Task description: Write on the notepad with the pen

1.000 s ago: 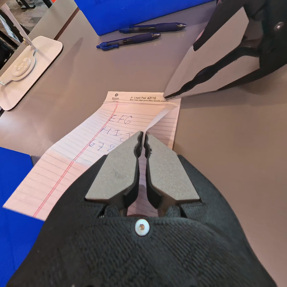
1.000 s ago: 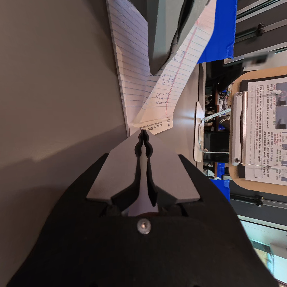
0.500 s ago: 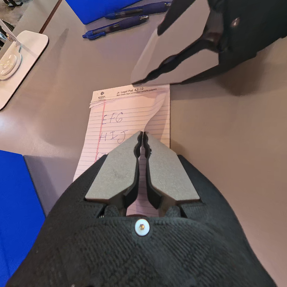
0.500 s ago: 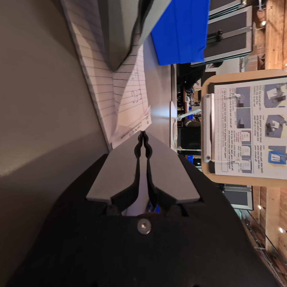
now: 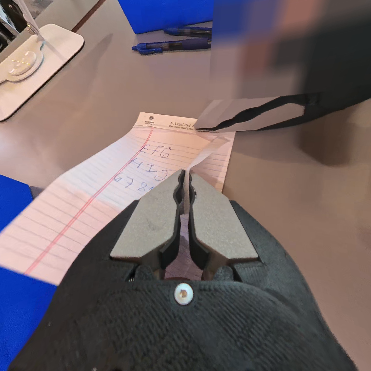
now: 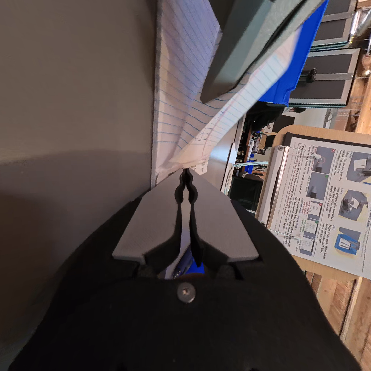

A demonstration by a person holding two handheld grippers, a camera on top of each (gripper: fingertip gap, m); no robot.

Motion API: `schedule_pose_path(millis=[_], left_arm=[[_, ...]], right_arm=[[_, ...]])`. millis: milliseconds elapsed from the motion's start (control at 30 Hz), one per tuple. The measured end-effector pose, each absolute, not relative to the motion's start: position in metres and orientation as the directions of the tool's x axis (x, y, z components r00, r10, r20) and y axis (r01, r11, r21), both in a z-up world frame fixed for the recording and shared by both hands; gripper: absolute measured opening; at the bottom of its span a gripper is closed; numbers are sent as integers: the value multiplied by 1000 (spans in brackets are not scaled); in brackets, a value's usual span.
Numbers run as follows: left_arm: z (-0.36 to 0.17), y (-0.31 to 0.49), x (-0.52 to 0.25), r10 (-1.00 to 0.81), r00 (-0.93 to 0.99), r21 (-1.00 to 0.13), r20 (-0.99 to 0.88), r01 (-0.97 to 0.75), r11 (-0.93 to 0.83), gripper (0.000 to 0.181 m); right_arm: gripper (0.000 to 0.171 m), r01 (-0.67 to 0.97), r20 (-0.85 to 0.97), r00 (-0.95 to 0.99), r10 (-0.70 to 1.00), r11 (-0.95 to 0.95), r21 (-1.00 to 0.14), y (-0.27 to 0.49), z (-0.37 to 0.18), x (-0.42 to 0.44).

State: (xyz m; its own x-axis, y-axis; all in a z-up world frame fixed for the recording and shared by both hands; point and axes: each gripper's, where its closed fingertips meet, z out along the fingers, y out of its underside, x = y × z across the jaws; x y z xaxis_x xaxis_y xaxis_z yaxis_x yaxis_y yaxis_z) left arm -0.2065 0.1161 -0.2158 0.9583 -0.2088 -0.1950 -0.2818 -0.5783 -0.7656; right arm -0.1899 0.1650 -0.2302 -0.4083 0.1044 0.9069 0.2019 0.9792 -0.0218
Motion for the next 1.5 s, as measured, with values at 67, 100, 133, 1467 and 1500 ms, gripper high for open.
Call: schedule_pose_path(millis=[67, 100, 133, 1467, 1500], left_arm=[[-215, 117, -207, -208, 955, -762, -211, -294, -578, 0], [-215, 117, -207, -203, 954, -761, -220, -298, -577, 0], [-215, 117, -207, -197, 954, -761, -226, -299, -575, 0], [-196, 114, -222, -65, 962, -815, -264, -258, -519, 0], [-191, 112, -231, -8, 963, -829, -270, -237, -506, 0]], right_arm=[[0, 204, 903, -413, 119, 978, -35, 165, -230, -187], [0, 208, 901, -417, 119, 978, -33, 165, -231, -187], [0, 211, 896, -432, 105, 977, -12, 165, -231, -187], [0, 188, 796, -603, -44, 963, 196, 150, -234, -195], [0, 185, 796, -604, -46, 963, 196, 149, -234, -195]])
